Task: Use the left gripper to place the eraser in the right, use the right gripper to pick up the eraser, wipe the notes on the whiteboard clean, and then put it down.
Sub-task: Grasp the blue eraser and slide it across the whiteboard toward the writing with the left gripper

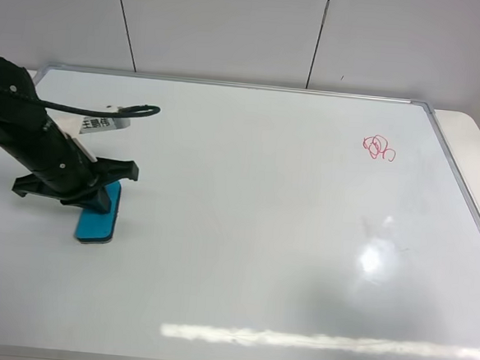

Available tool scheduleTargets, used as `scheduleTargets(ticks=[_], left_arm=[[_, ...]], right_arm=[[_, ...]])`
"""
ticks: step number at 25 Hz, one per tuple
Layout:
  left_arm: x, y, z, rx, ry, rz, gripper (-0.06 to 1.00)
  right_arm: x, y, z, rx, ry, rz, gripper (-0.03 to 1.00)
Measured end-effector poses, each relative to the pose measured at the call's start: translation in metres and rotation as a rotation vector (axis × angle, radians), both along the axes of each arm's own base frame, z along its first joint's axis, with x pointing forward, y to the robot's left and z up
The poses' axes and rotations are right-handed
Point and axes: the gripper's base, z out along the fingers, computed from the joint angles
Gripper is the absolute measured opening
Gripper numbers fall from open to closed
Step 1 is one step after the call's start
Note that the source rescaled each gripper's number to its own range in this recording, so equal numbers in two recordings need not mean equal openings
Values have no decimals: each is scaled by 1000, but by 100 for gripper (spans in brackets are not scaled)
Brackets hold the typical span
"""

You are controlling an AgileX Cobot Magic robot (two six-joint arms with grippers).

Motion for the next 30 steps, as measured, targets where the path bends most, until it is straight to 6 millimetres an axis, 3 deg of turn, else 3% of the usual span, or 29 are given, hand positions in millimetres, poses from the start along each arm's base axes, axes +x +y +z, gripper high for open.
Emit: scheduleTargets(ticks=[5, 17, 24, 30], left_arm=[[11, -48, -2, -66, -8, -45, 0], [35, -197, -13, -272, -31, -153, 0], [36, -272, -22, -388, -60, -199, 0], [23, -327, -28, -497, -68, -236, 0]], right_arm=[[0, 0, 0, 0, 0, 0, 100], [0, 0, 0, 0, 0, 0, 100], [0, 0, 0, 0, 0, 0, 100], [0, 0, 0, 0, 0, 0, 100]])
